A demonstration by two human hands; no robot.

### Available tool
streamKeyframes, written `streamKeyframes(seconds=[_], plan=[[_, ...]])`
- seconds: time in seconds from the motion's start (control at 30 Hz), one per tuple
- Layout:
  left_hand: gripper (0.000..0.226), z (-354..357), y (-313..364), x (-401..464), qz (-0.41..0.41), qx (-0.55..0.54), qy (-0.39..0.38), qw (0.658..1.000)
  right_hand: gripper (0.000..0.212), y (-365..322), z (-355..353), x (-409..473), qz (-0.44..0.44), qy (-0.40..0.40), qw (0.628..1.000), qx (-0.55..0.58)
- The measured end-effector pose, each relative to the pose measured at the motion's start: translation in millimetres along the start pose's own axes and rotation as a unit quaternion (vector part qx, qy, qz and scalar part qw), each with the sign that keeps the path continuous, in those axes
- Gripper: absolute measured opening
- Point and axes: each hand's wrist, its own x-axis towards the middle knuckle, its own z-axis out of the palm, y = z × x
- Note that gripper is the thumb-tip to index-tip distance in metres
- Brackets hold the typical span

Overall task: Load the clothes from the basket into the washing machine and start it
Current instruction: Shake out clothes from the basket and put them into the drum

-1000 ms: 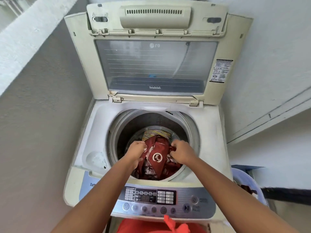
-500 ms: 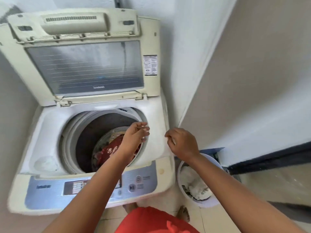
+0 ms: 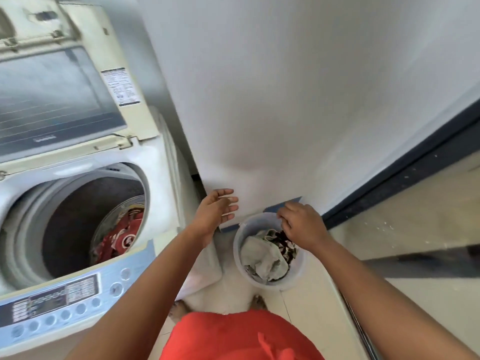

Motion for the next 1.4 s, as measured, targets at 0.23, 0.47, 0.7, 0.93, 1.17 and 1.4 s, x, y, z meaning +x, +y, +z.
streamKeyframes(seconds=[0.23, 0.47, 0.7, 0.93, 1.17, 1.4], plan=[[0.021, 46, -59, 24, -0.112, 0.118, -0.031, 0.986, 0.034, 58, 22, -41, 0.111, -0.159, 0.98, 0.046], [0.029, 61, -123, 52, -0.21, 0.285, -0.116, 0.928, 0.054, 69, 80, -60, 0.217, -0.368, 0.898, 0.111], [0.043, 51, -213, 122, -0.199, 0.359, -0.146, 0.9, 0.05, 78, 186, -41, 0.253, -0.361, 0.878, 0.189], [0.071, 52, -336, 205, -0.223, 0.329, -0.185, 0.899, 0.086, 93, 356, -20, 0.355, -0.344, 0.842, 0.213], [0.111, 41, -404, 230, -0.194, 0.301, -0.201, 0.912, 0.086, 89, 428, -36, 0.472, -0.335, 0.793, 0.191], [0.116, 42, -341, 191, -0.174, 0.327, -0.216, 0.903, 0.028, 50, 349, -3, 0.449, -0.191, 0.784, 0.383]])
